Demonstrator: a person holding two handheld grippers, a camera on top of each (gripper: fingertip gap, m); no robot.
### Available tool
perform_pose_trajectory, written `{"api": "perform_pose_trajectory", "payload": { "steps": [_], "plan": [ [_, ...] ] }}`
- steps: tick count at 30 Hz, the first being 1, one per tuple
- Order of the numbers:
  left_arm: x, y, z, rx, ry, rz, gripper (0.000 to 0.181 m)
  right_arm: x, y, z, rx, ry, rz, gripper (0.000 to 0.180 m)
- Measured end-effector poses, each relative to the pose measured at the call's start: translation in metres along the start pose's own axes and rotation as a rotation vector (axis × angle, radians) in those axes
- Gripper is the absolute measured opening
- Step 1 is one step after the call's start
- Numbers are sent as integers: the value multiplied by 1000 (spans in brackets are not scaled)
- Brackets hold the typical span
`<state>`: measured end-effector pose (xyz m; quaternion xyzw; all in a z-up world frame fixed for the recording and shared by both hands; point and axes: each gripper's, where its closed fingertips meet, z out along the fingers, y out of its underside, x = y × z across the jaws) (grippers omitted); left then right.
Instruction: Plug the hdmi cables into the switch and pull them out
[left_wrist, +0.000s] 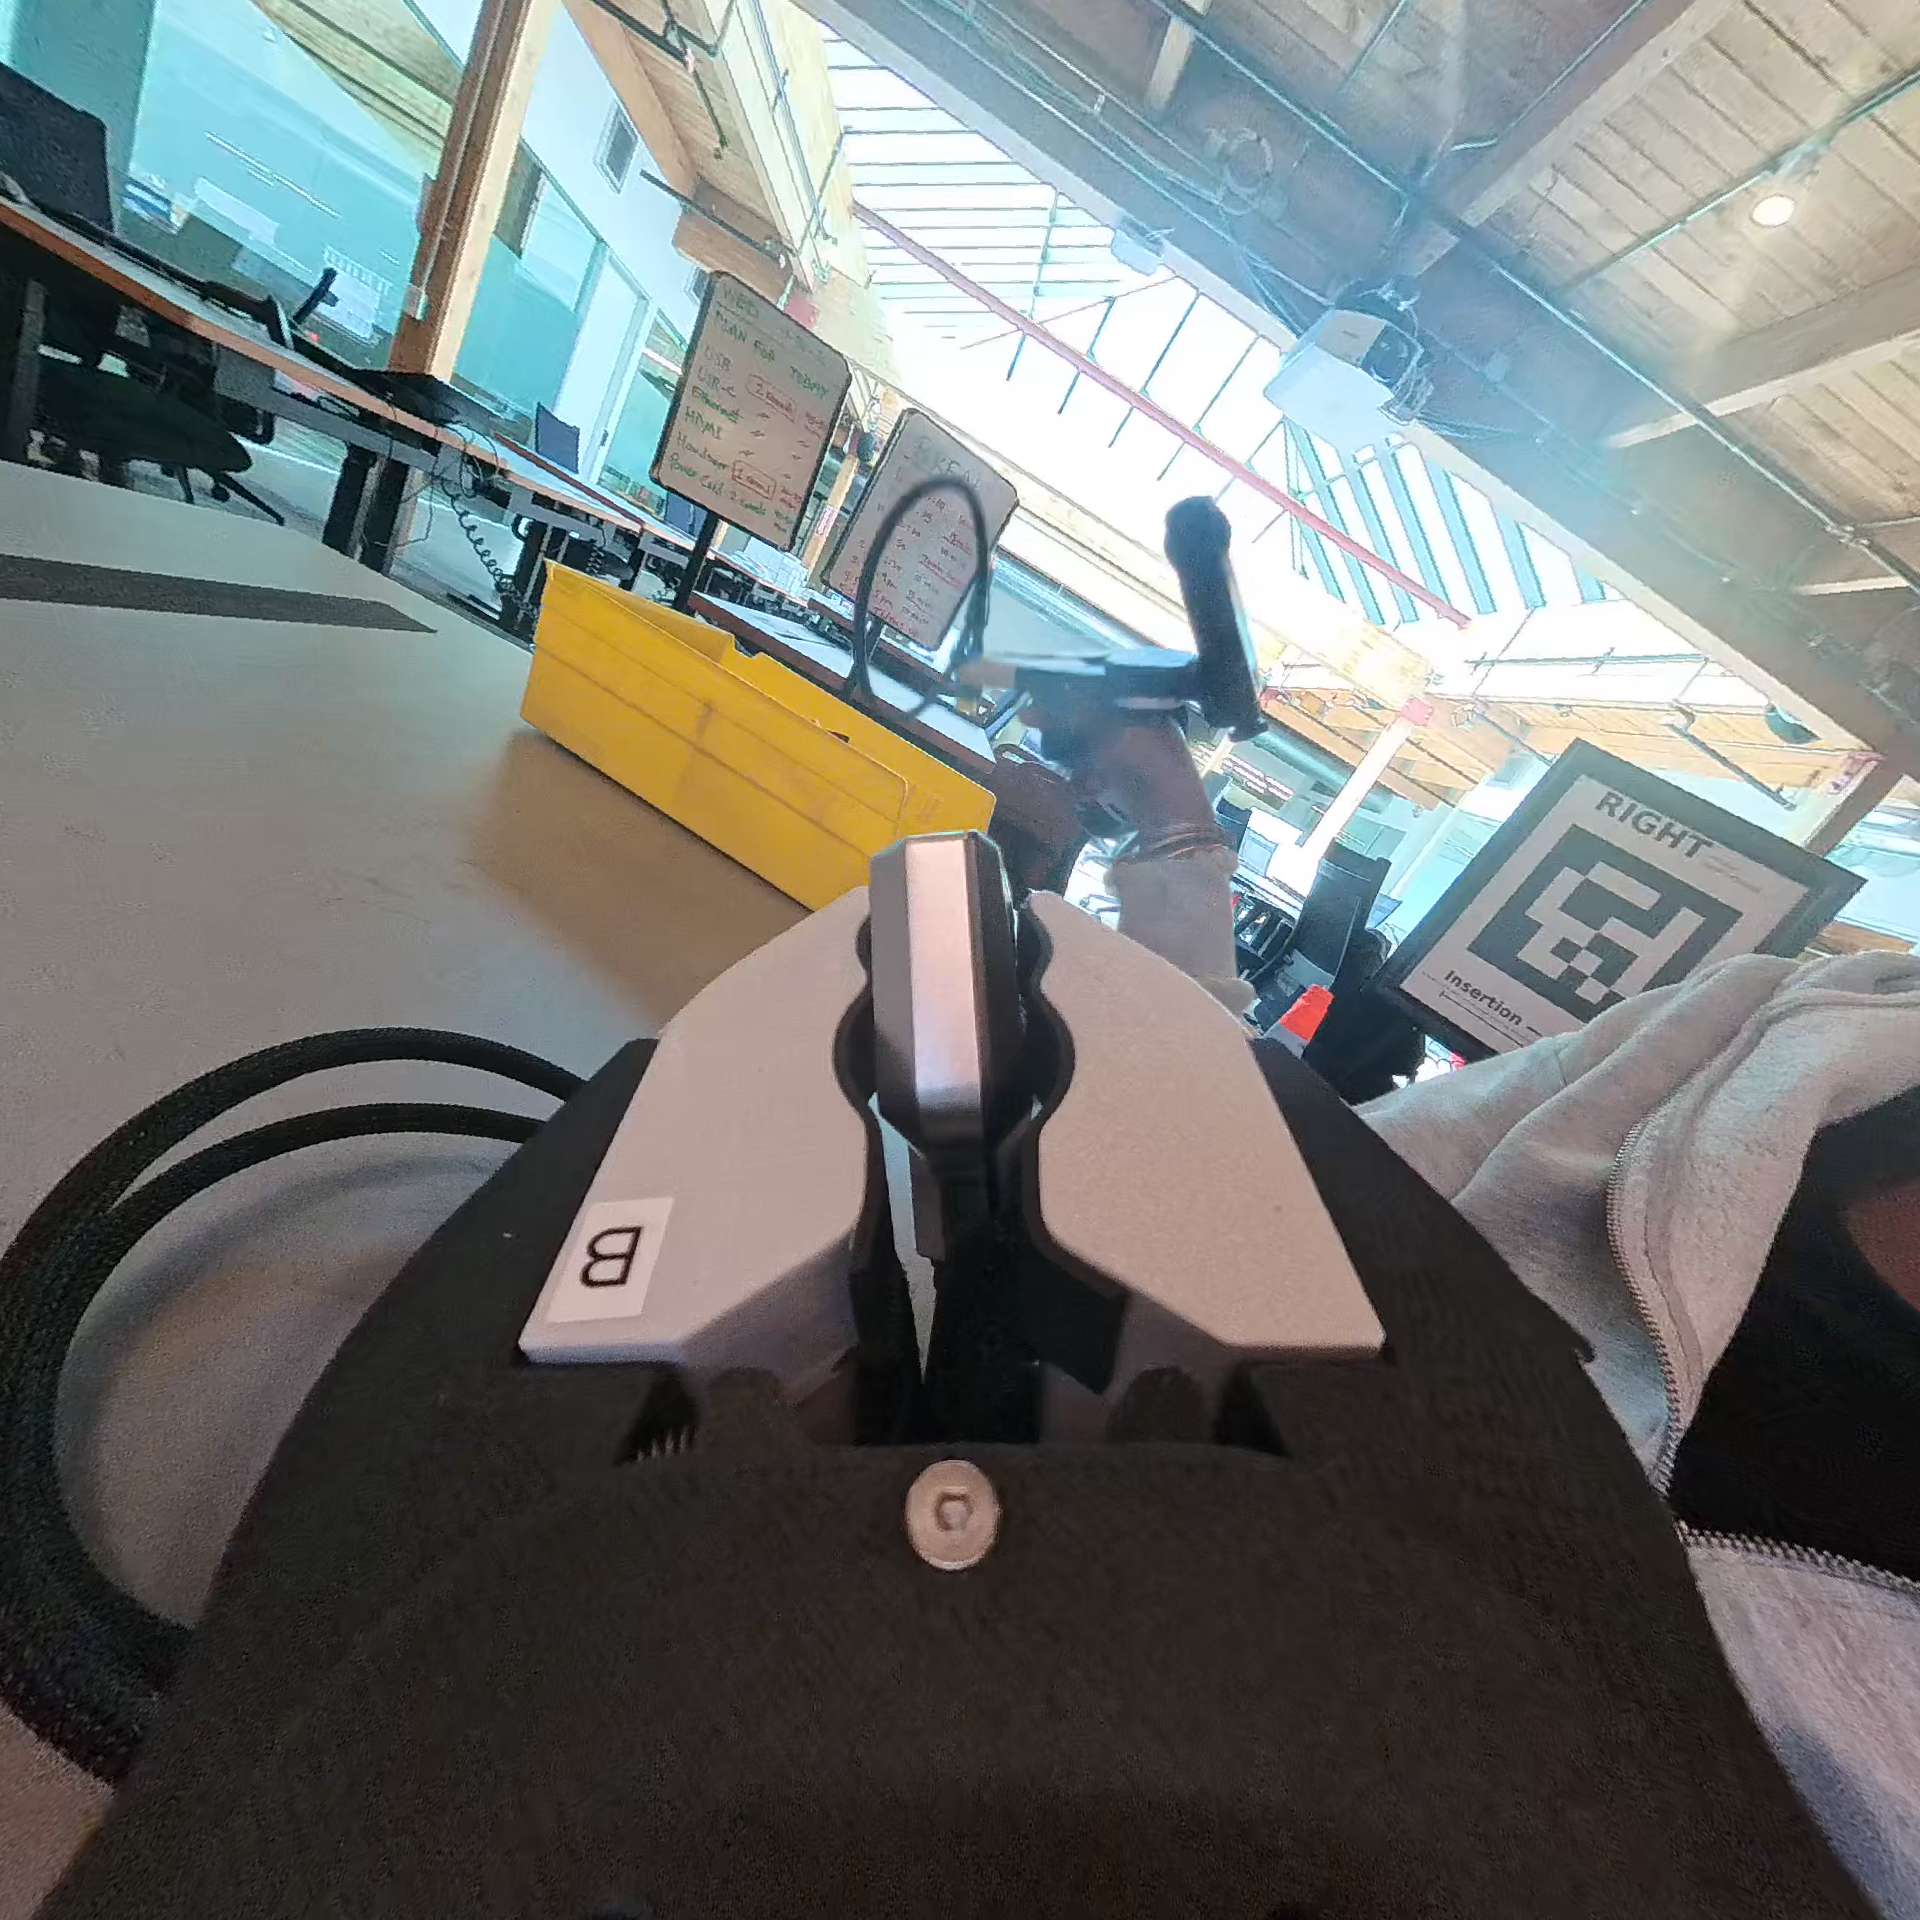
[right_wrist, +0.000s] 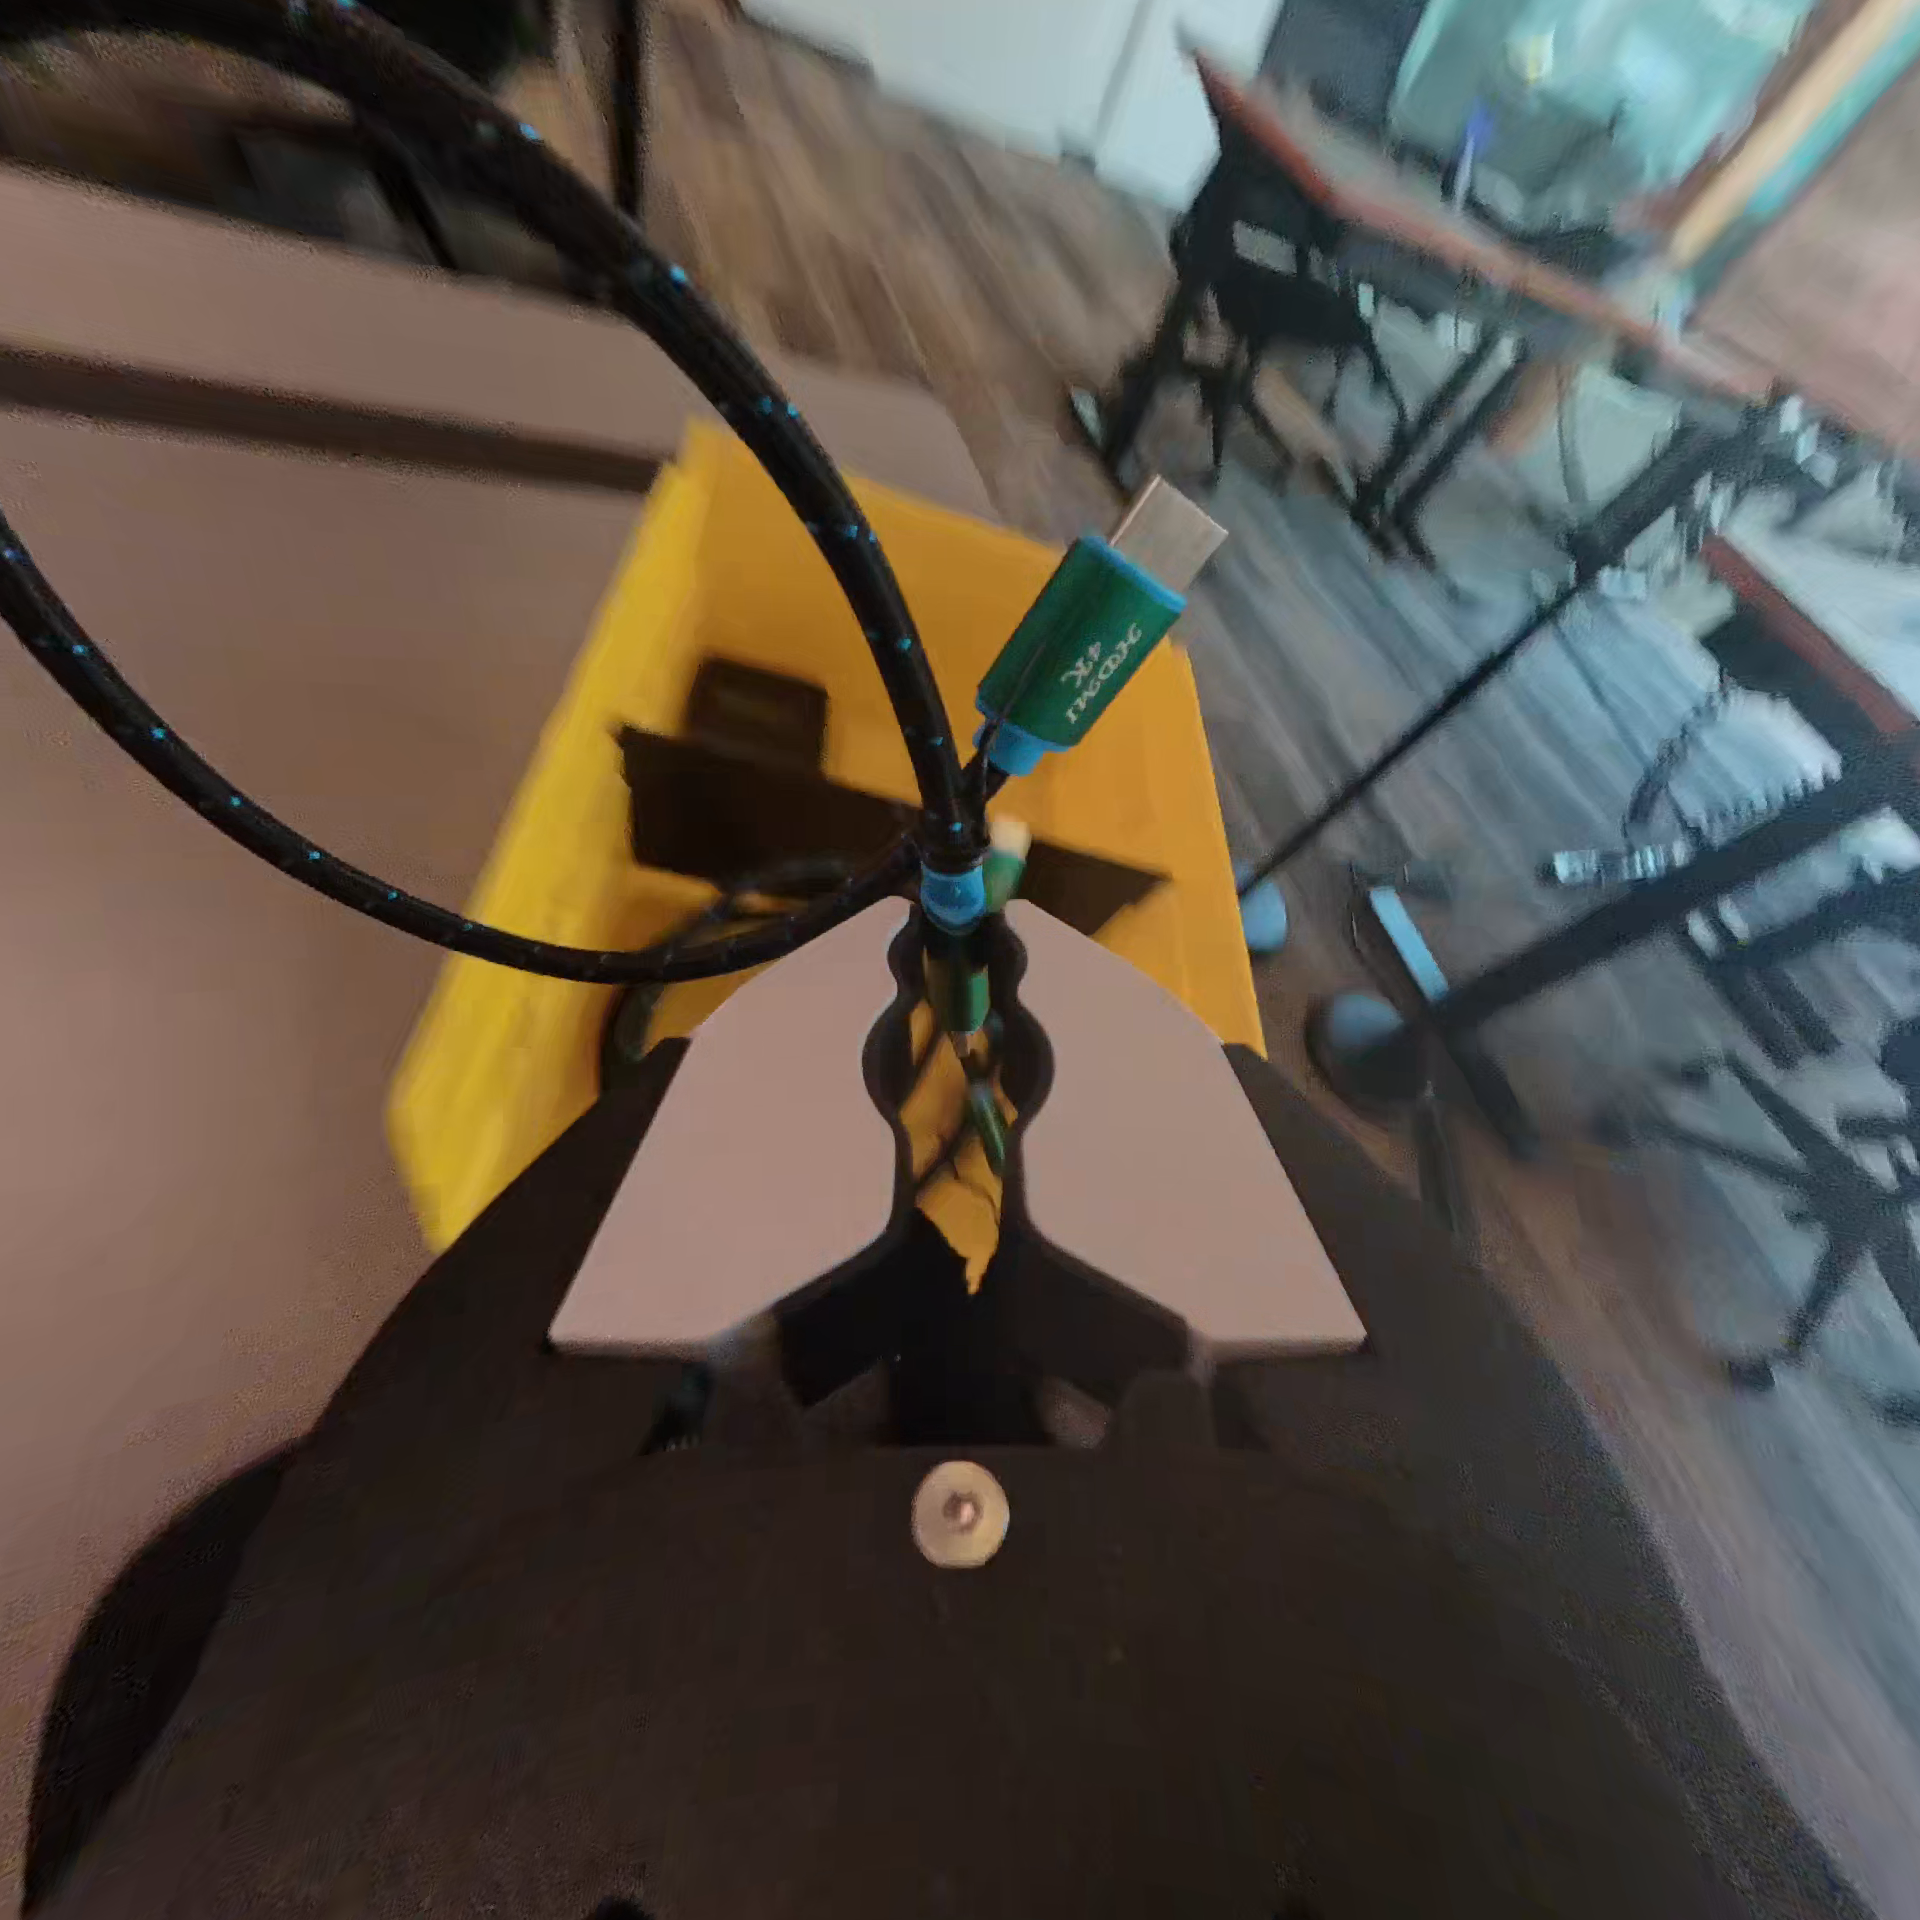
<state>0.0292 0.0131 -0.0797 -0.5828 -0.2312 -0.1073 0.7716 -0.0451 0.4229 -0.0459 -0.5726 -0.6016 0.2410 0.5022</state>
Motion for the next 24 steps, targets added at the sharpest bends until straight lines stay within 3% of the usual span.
{"api": "perform_pose_trajectory", "payload": {
  "steps": [8,11,13,16,18,21,22,24],
  "plan": [
    [-1,0,0,1,-10,1,21,4,97,42,-424,-78,115,15],
    [-2,-1,0,7,-14,0,21,14,117,54,-512,24,131,20],
    [-4,-2,-1,17,-23,8,22,26,102,50,-418,97,161,20],
    [-5,-9,-4,57,-40,27,22,27,27,30,6,83,261,27],
    [-5,-17,-8,109,-49,45,22,-7,-41,-4,403,-110,281,32],
    [-4,-34,-17,221,-58,72,21,-113,-112,-95,941,-749,285,41],
    [-4,-41,-22,267,-61,75,21,-157,-112,-121,958,-1022,261,45],
    [-4,-53,-32,360,-59,60,21,-245,-79,-168,774,-1596,72,60]
  ]
}}
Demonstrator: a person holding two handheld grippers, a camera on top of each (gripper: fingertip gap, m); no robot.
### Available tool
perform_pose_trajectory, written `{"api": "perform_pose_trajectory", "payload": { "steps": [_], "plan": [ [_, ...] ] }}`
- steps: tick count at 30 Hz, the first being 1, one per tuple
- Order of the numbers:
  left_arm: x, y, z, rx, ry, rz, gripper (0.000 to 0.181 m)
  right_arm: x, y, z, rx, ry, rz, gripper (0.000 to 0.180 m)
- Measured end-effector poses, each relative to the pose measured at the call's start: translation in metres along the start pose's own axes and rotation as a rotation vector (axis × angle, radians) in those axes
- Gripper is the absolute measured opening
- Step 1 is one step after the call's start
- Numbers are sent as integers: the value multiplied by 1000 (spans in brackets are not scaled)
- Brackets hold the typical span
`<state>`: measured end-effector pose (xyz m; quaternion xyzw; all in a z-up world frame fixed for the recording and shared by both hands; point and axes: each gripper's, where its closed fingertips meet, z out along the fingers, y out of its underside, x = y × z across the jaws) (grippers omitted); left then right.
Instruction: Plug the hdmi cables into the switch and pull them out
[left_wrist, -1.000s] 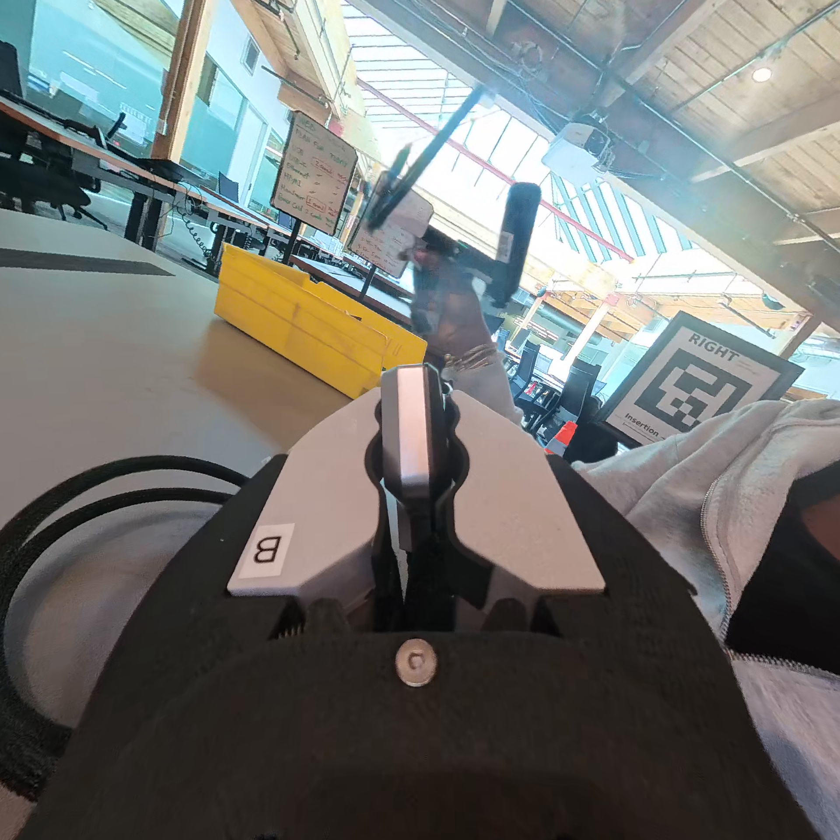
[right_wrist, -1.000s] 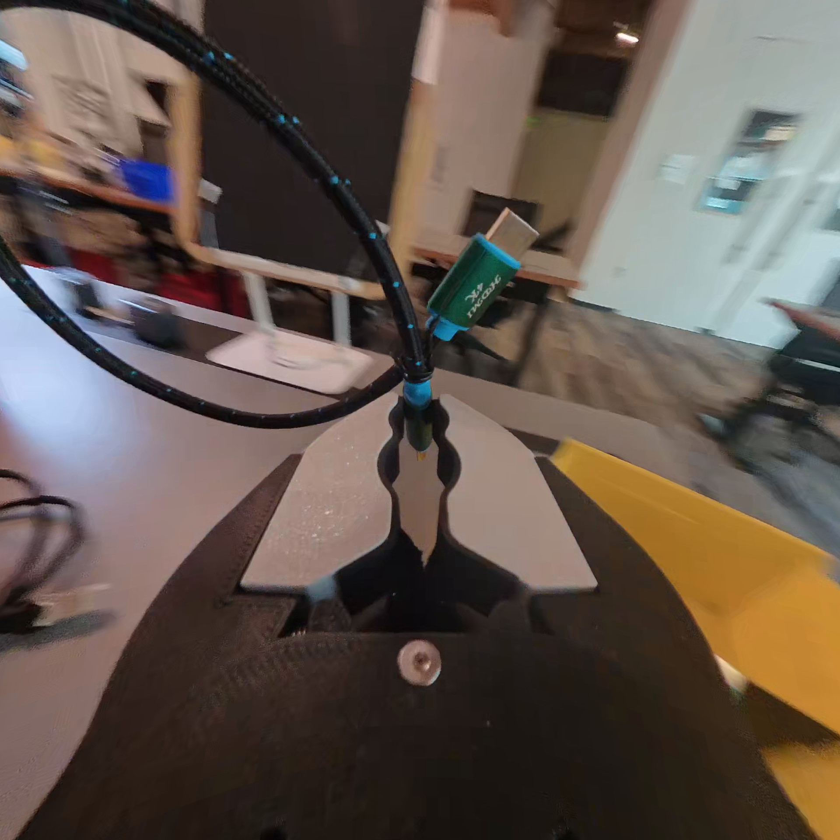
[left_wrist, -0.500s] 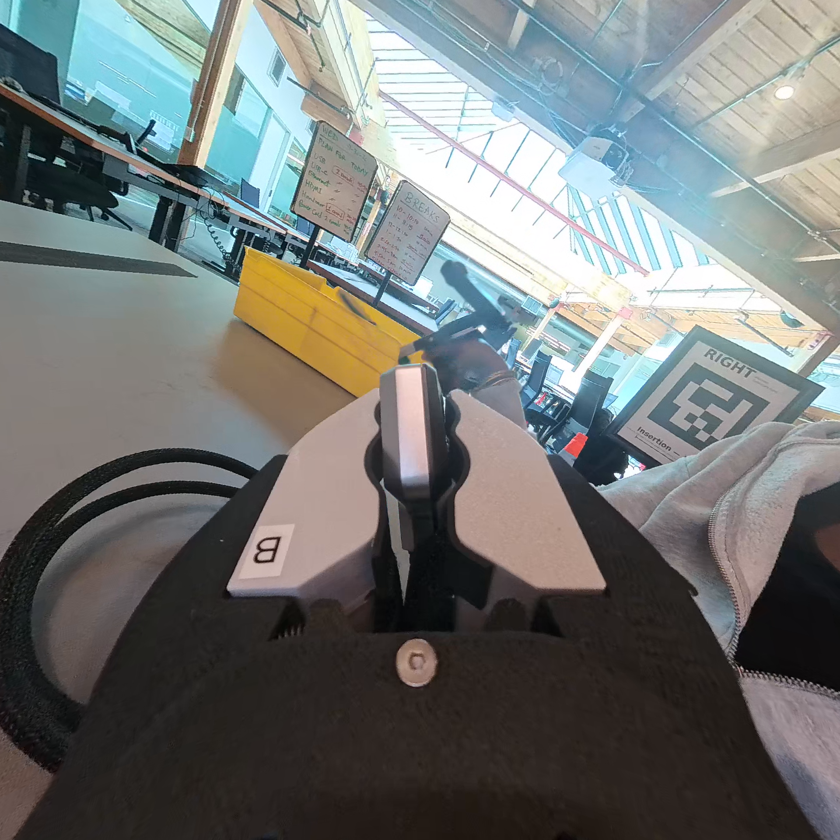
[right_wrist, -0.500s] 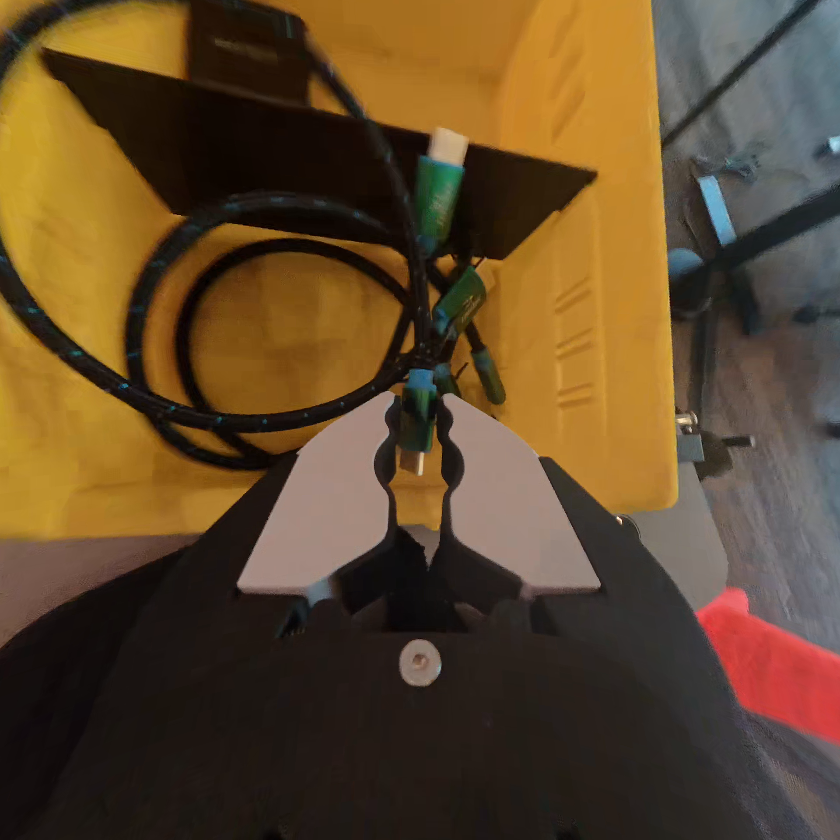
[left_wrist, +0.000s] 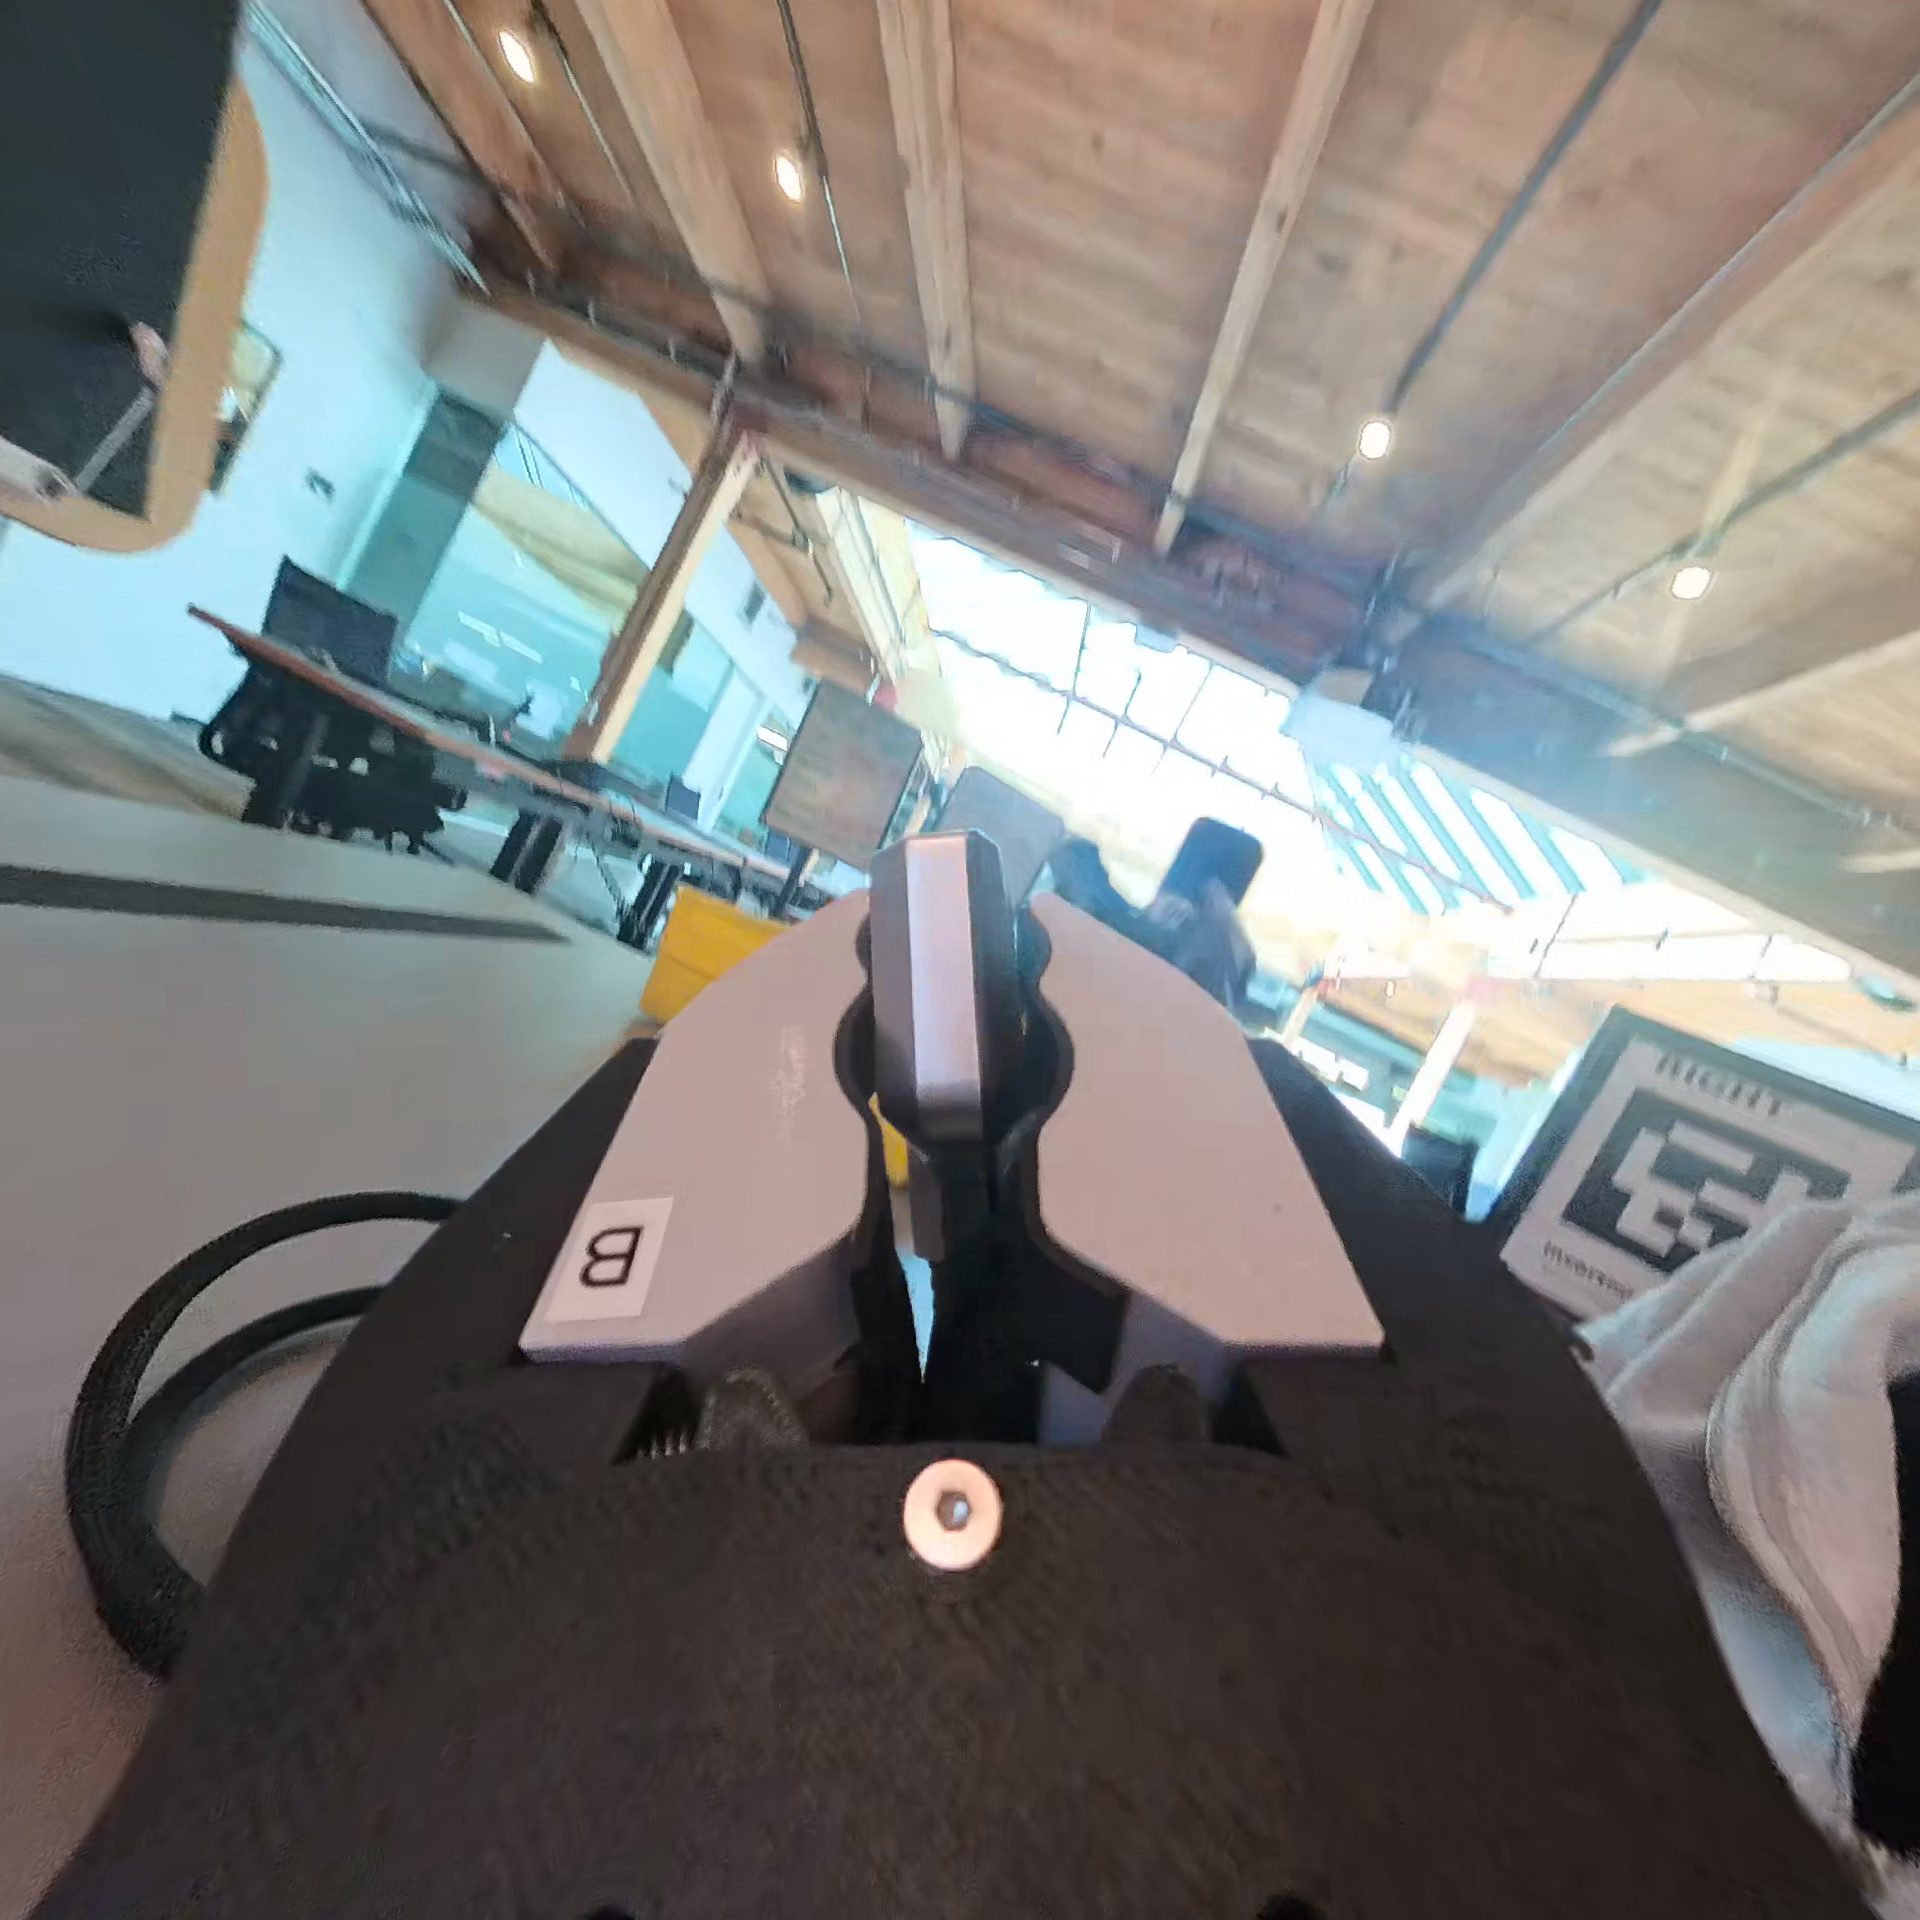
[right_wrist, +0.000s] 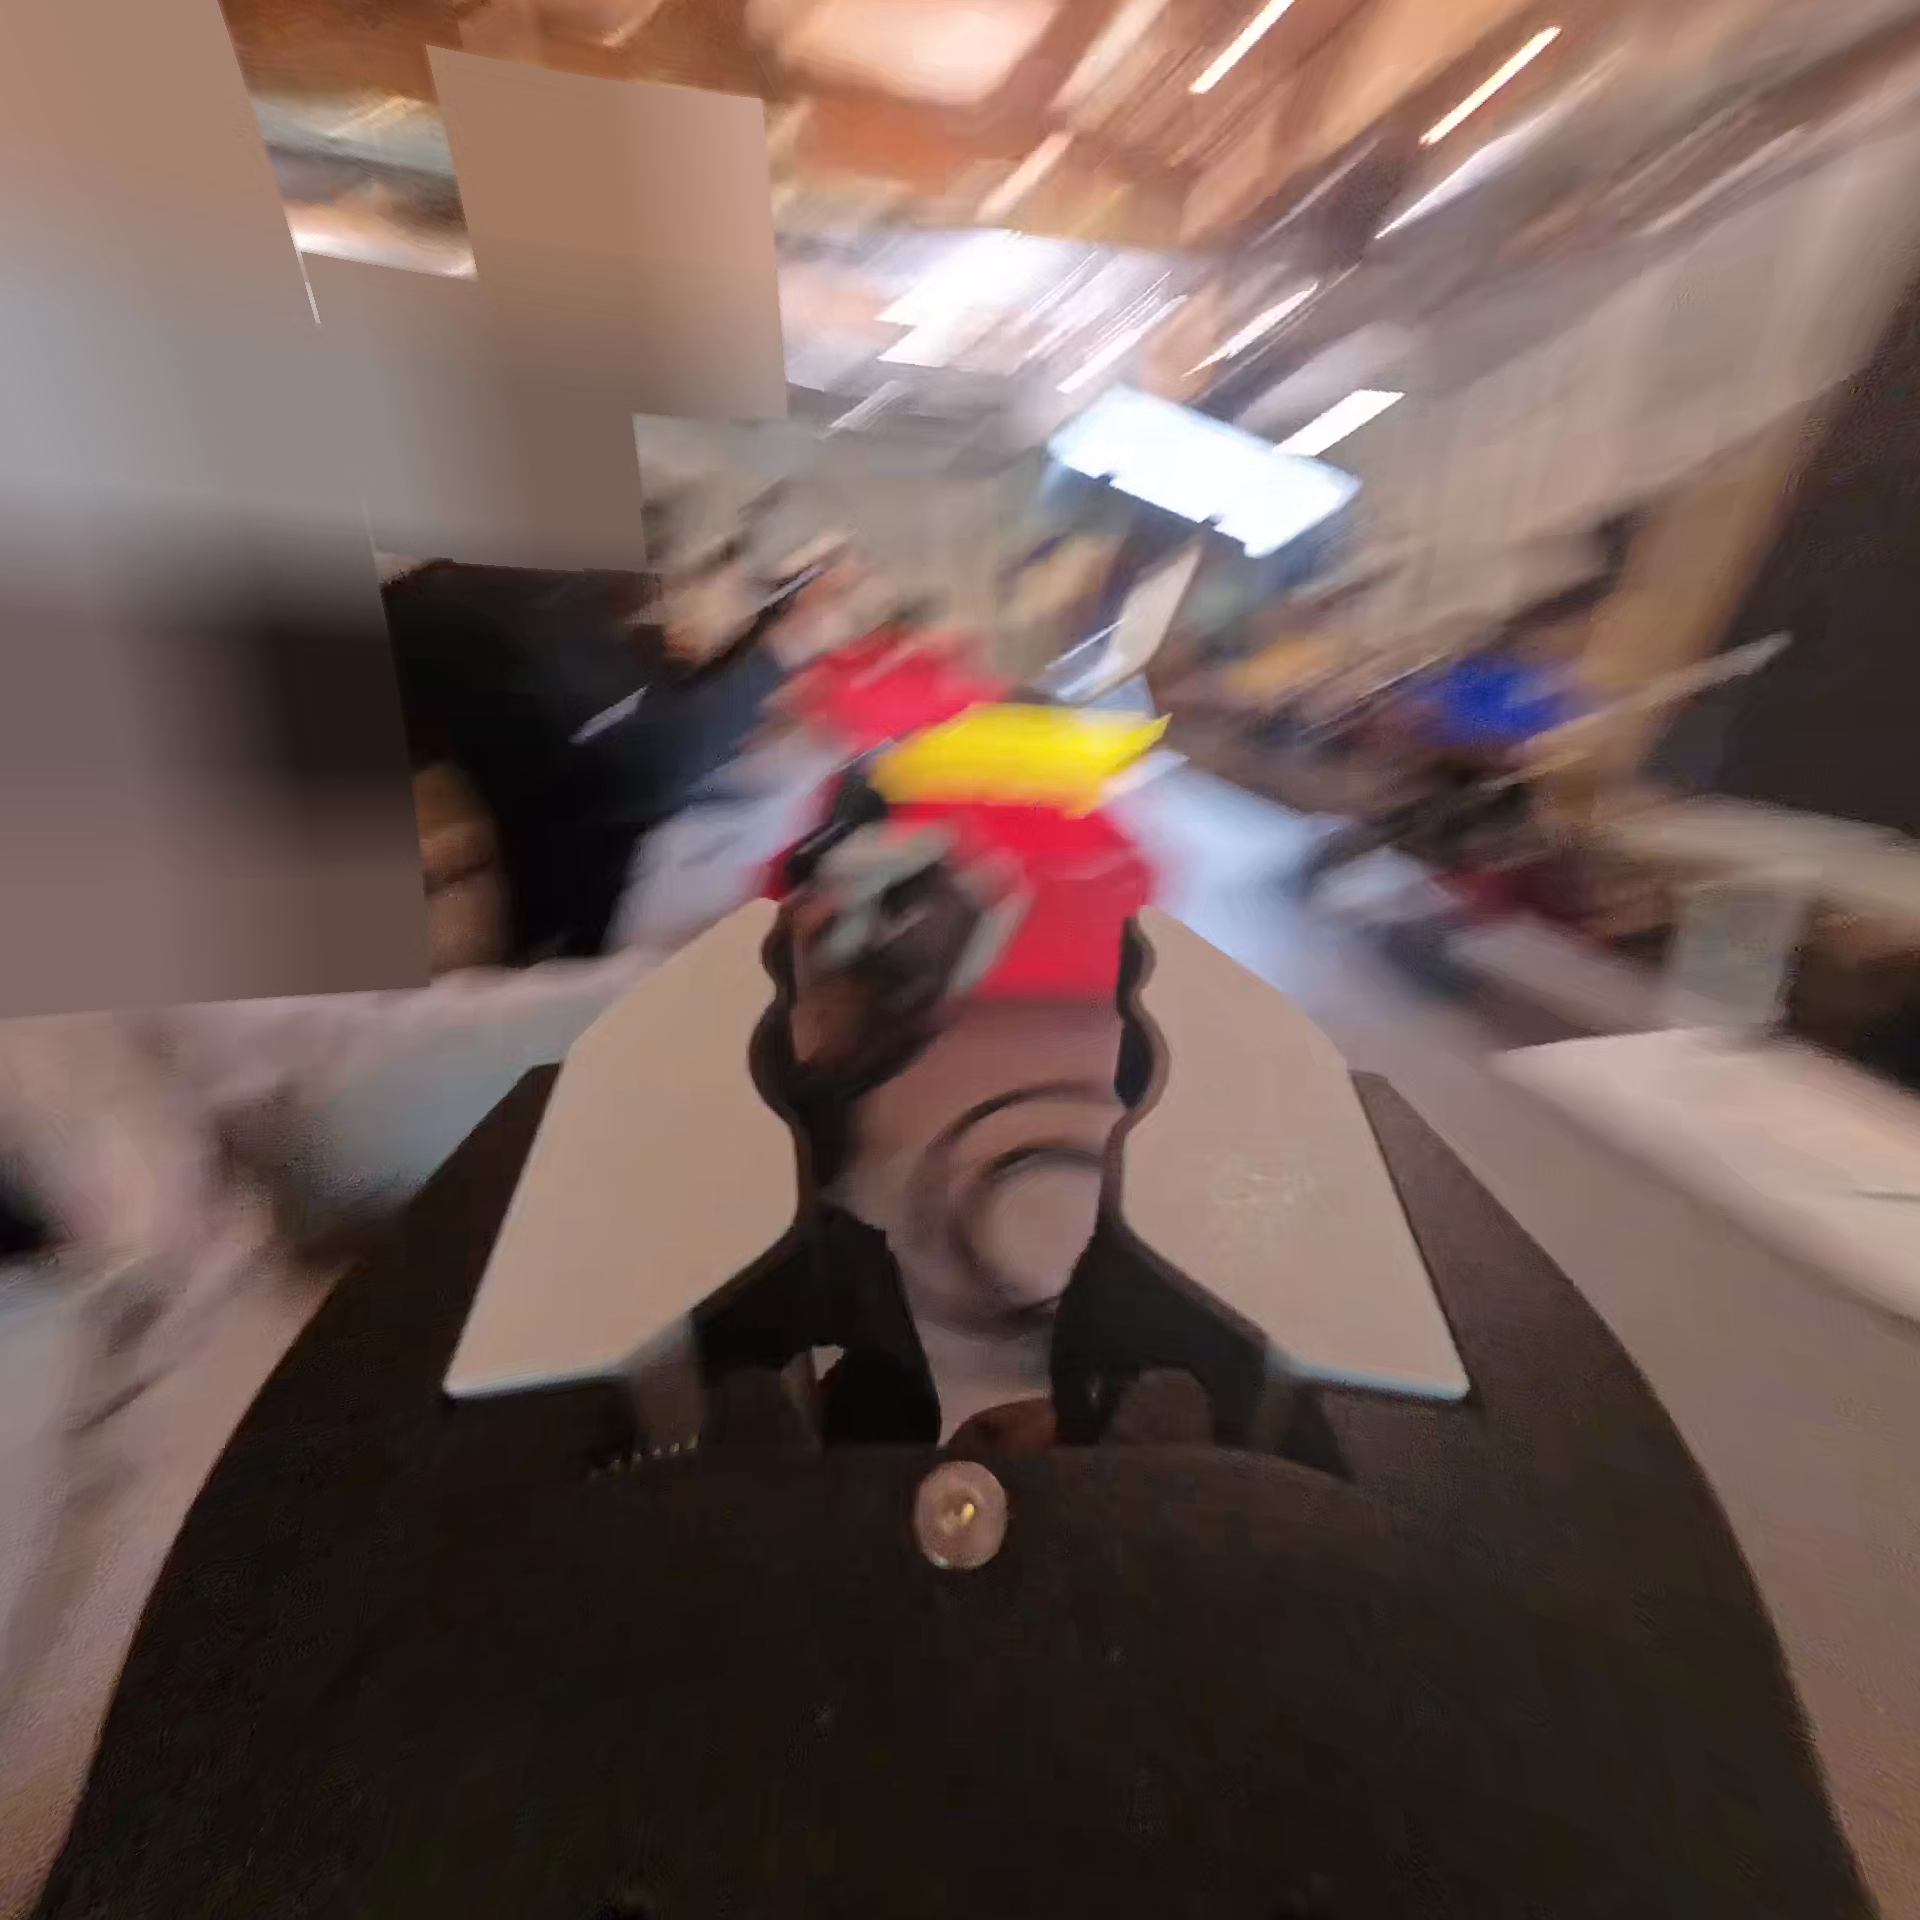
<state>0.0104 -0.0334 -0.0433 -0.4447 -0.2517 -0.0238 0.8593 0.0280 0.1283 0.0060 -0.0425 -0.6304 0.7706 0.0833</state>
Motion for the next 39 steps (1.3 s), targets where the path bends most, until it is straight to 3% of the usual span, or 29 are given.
{"api": "perform_pose_trajectory", "payload": {
  "steps": [2,3,5,9,12,14,16,18,22,25,27,30,33,36,39],
  "plan": [
    [-3,-11,-5,74,3,-57,20,-45,69,37,-321,-329,98,77],
    [-5,-15,-7,97,7,-94,20,-55,106,46,-505,-387,71,86],
    [-8,-18,-9,125,19,-154,21,-63,158,57,-765,-431,-46,85],
    [-11,-21,-11,153,22,-192,20,-47,206,80,-993,-419,-334,81],
    [-10,-22,-11,160,30,-203,21,-39,234,80,-1128,-477,-275,82],
    [-12,-23,-12,169,19,-209,20,-37,242,81,-1131,-499,-155,70],
    [-13,-30,-16,212,15,-207,21,-26,241,81,-1092,-484,-189,31],
    [-23,-34,-21,243,-48,-213,21,-25,238,73,-1082,-521,-299,16],
    [-46,-34,-30,265,-189,-252,22,-36,201,73,-930,-576,-377,7],
    [-51,-34,-32,271,-219,-265,31,-39,136,81,-696,-548,-387,7],
    [-44,-31,-26,249,-140,-325,37,-31,83,85,-534,-479,-394,7],
    [-20,-16,-9,131,48,-405,47,-1,9,82,-364,-304,-436,7],
    [-15,0,0,24,29,-326,46,40,-53,61,-275,-98,-508,7],
    [-18,-2,-2,32,-21,-246,44,83,-94,19,-269,166,-665,7],
    [-23,-10,-6,87,-27,-285,42,121,-112,-35,-397,394,-747,7]
  ]
}}
